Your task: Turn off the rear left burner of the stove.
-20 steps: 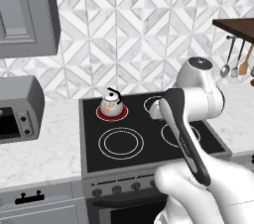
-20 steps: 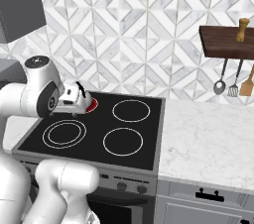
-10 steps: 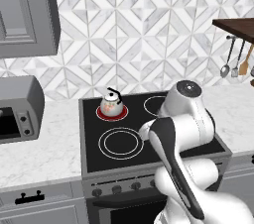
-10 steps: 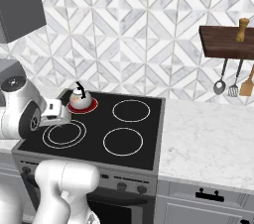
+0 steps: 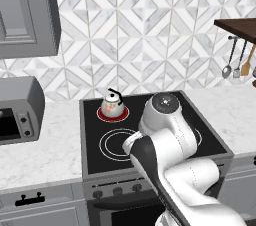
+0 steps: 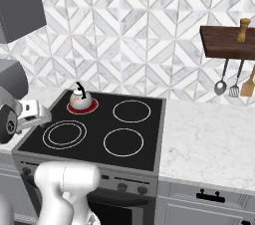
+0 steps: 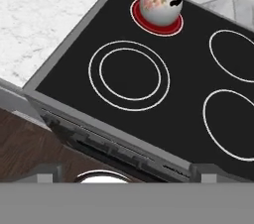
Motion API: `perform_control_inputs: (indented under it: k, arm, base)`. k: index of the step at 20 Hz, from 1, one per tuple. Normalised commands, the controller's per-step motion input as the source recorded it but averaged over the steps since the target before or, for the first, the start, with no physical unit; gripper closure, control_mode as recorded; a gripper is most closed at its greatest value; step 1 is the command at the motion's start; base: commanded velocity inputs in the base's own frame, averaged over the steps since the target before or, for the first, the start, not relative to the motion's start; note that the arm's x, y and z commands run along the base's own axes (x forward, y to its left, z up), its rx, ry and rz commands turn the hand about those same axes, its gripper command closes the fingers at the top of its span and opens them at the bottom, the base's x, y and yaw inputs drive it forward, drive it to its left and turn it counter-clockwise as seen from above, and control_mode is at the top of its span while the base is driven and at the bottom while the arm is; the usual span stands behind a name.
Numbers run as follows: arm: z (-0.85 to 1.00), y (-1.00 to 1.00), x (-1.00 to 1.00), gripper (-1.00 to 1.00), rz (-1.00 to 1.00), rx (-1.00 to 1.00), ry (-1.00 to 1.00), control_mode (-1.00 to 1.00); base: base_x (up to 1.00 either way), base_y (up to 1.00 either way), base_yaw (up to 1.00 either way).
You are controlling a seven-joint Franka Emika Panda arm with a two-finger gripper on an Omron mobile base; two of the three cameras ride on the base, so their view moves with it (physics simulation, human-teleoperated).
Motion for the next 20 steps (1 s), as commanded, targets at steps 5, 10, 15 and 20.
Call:
perform_control_inputs:
  k: [5, 10, 15, 20]
  arm:
    - [-0.5, 0.31, -0.19, -1.0, 0.12, -0.08, -0.17, -1.0]
    - [-0.47, 0.2, -0.1, -1.0, 0.13, -0.06, -0.11, -1.0]
    - [-0.42, 0.05, -0.1, -1.0, 0.12, -0.04, -0.13, -1.0]
    - [-0.47, 0.04, -0.1, -1.0, 0.13, -0.04, -0.16, -1.0]
  base:
    - [0.0, 0.0, 0.0]
    - [0.0, 0.0, 0.0]
    - [0.0, 0.0, 0.0]
    - [0.0, 0.0, 0.0]
